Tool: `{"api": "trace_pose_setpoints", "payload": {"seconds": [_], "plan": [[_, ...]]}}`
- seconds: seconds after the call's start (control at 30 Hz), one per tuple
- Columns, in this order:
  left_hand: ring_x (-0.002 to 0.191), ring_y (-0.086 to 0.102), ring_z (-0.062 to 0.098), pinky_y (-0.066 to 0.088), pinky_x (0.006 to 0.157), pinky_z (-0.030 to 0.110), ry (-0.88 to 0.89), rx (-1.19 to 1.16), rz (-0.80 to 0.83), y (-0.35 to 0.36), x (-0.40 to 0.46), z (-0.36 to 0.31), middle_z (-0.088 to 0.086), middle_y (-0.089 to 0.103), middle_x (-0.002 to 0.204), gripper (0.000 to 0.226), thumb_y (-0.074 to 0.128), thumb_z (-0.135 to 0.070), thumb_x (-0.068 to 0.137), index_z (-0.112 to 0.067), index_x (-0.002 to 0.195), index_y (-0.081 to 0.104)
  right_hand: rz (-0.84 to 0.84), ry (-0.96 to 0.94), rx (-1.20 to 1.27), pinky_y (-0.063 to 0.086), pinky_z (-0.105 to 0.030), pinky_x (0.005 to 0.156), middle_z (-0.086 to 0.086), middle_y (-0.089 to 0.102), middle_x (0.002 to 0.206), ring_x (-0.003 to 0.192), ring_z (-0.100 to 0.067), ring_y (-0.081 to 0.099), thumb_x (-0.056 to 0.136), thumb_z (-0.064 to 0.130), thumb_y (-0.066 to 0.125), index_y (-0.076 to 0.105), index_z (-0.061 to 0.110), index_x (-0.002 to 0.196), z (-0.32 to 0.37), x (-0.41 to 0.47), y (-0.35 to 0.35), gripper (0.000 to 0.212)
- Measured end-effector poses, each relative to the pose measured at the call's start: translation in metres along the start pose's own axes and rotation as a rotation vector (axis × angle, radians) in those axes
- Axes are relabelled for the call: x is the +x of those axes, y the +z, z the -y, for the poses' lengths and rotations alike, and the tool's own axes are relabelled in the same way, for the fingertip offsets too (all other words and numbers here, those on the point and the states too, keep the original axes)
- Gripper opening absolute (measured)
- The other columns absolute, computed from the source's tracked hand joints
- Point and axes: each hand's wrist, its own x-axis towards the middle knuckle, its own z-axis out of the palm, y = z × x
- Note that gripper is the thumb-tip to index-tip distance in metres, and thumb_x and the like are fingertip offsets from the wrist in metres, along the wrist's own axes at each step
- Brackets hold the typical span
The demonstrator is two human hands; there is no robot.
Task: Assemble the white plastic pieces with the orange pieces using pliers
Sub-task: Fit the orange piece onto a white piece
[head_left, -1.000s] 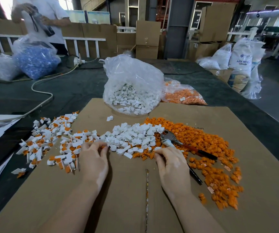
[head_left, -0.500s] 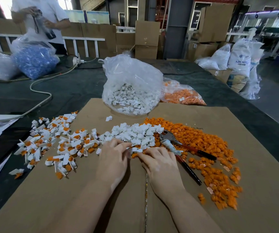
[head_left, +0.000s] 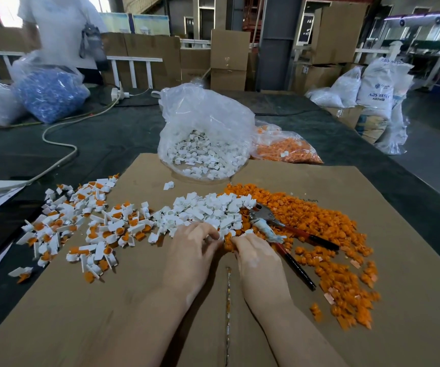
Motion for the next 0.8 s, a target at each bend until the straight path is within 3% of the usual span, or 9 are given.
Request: {"api": "trace_pose_setpoints", "payload": {"seconds": [0.1, 0.2, 0.3, 0.37, 0.43, 0.57, 0.8], "plan": [[0.086, 0.051, 0.008, 0.042, 0.077, 0.023, -0.061, -0.156, 0.038, 0.0049, -0.0013, -0.0053, -0.019, 0.055, 0.08, 0.005, 0.07, -0.021, 0.081, -0.024, 0.079, 0.066, -0.002, 0.016, 0.02, 0.053, -0.029, 0.056, -0.004, 0.062, 0.069, 0.065, -0.021, 0.062, 0.056, -0.006, 0.082, 0.069, 0.008, 0.073, -0.0005, -0.0004, -0.0006, 0.026], [0.083, 0.055, 0.007, 0.043, 0.077, 0.02, -0.166, -0.261, 0.016, 0.0075, -0.0007, -0.0049, -0.013, 0.06, 0.083, 0.008, 0.068, -0.016, 0.083, -0.024, 0.081, 0.068, 0.011, 0.066, 0.065, 0.055, -0.036, 0.062, -0.006, 0.062, 0.076, 0.072, -0.024, 0.062, 0.069, 0.003, 0.078, 0.07, 0.008, 0.082, -0.0002, -0.0015, -0.0019, 0.016], [0.079, 0.058, 0.007, 0.044, 0.072, 0.01, -0.255, -0.392, 0.004, 0.0058, -0.0011, -0.0035, -0.003, 0.064, 0.082, 0.02, 0.069, -0.008, 0.081, -0.028, 0.08, 0.063, 0.106, 0.066, 0.045, 0.051, -0.038, 0.072, -0.006, 0.06, 0.087, 0.084, -0.024, 0.058, 0.082, 0.014, 0.069, 0.07, 0.011, 0.096, -0.0003, 0.0005, -0.0018, 0.014], [0.078, 0.058, 0.007, 0.041, 0.067, 0.004, -0.283, -0.449, 0.013, 0.0038, -0.002, -0.0033, 0.0, 0.064, 0.081, 0.024, 0.069, -0.006, 0.081, -0.028, 0.085, 0.061, 0.122, 0.068, 0.032, 0.051, -0.038, 0.072, -0.006, 0.06, 0.086, 0.084, -0.025, 0.058, 0.081, 0.01, 0.07, 0.068, 0.009, 0.088, 0.0006, 0.0026, -0.0016, 0.008], [0.081, 0.058, 0.004, 0.039, 0.068, 0.002, -0.279, -0.426, 0.043, 0.003, -0.0023, -0.003, -0.003, 0.065, 0.084, 0.02, 0.068, -0.009, 0.082, -0.027, 0.089, 0.063, 0.095, 0.088, 0.032, 0.052, -0.038, 0.066, -0.007, 0.06, 0.079, 0.077, -0.025, 0.059, 0.074, 0.002, 0.074, 0.064, 0.007, 0.078, 0.0014, 0.0034, -0.001, 0.012], [0.079, 0.056, 0.003, 0.038, 0.066, 0.004, -0.238, -0.361, 0.066, 0.0035, -0.0017, -0.002, -0.006, 0.064, 0.082, 0.013, 0.067, -0.016, 0.085, -0.028, 0.084, 0.063, 0.109, 0.092, 0.024, 0.049, -0.037, 0.069, -0.007, 0.059, 0.083, 0.08, -0.025, 0.057, 0.078, -0.002, 0.067, 0.061, 0.008, 0.081, 0.001, 0.0022, -0.0004, 0.012], [0.077, 0.055, 0.005, 0.038, 0.063, 0.006, -0.212, -0.331, 0.07, 0.004, -0.0021, -0.0029, -0.005, 0.062, 0.08, 0.022, 0.064, -0.016, 0.087, -0.034, 0.075, 0.056, 0.088, 0.077, -0.006, 0.052, -0.04, 0.068, -0.009, 0.062, 0.087, 0.082, -0.027, 0.061, 0.078, 0.014, 0.074, 0.068, 0.009, 0.09, 0.0018, 0.0025, -0.0008, 0.014]]}}
